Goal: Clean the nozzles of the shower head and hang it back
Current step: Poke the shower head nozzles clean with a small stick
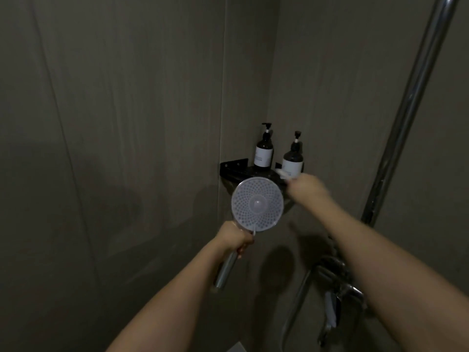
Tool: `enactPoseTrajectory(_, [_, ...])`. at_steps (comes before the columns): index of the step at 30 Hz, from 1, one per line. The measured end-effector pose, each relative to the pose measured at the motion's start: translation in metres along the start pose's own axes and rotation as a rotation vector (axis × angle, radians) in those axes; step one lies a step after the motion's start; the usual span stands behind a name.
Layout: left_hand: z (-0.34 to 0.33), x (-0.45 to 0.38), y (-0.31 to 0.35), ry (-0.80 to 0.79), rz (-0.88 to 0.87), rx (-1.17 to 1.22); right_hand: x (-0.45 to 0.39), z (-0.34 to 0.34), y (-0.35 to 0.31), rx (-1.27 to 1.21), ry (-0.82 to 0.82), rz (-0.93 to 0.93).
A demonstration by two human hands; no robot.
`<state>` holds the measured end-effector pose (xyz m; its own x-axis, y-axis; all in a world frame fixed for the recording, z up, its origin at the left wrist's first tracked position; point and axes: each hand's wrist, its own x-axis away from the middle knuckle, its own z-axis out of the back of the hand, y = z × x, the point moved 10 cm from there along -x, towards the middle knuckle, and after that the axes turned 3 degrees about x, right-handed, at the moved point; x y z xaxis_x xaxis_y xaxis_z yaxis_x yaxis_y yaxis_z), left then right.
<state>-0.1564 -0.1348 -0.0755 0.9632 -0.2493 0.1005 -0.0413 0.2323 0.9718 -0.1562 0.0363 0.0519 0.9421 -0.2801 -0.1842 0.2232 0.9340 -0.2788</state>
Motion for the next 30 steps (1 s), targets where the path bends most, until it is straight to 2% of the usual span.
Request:
enactPoseTrajectory(2, [0.006, 0.001, 0.001, 0.016, -0.002, -0.025, -0.01, 0.021, 0.041, -0.154, 0.044, -0.166])
enactPoseTrajectory(3, [0.01, -0.001, 0.003, 0.035, -0.008, -0.045, -0.009, 0.02, 0.032, -0.181, 0.052, -0.132])
enactPoseTrajectory(5, [0.014, -0.005, 0.006, 0.082, -0.034, -0.076, 0.005, 0.007, -0.025, -0.231, 0.015, 0.053])
enactPoseTrajectory(7, [0.011, -0.007, 0.01, 0.101, -0.077, -0.082, 0.016, -0.012, -0.058, -0.193, -0.04, 0.165])
enactPoseTrajectory(9, [0.012, -0.007, 0.009, 0.126, -0.11, -0.119, 0.007, -0.016, -0.027, -0.081, -0.093, 0.062])
enactPoseTrajectory(12, [0.028, -0.002, 0.005, 0.218, -0.124, -0.069, -0.005, -0.003, 0.063, 0.001, -0.133, -0.22])
enactPoseTrajectory(14, [0.034, -0.004, 0.008, 0.248, -0.153, -0.086, -0.003, 0.004, 0.051, -0.08, -0.08, -0.136])
enactPoseTrajectory(16, [0.03, -0.005, 0.013, 0.246, -0.165, -0.133, 0.01, 0.004, -0.007, -0.191, -0.067, 0.088])
enactPoseTrajectory(18, [0.023, -0.005, 0.018, 0.224, -0.16, -0.145, 0.026, -0.006, -0.05, -0.135, -0.091, 0.236])
enactPoseTrajectory(20, [0.02, -0.001, 0.02, 0.196, -0.162, -0.126, 0.015, -0.006, -0.022, -0.112, -0.086, 0.126])
enactPoseTrajectory(22, [0.024, 0.003, 0.019, 0.186, -0.142, -0.013, 0.009, -0.004, 0.039, -0.068, -0.144, -0.082])
enactPoseTrajectory(24, [0.031, 0.001, 0.017, 0.165, -0.109, 0.206, 0.009, 0.002, 0.075, -0.049, -0.141, -0.141])
enactPoseTrajectory(27, [0.024, -0.001, 0.03, -0.001, -0.063, 0.52, 0.012, 0.01, 0.046, -0.188, -0.087, 0.055])
enactPoseTrajectory(30, [0.017, 0.001, 0.051, -0.171, -0.042, 0.667, 0.026, 0.015, 0.0, -0.18, -0.072, 0.262])
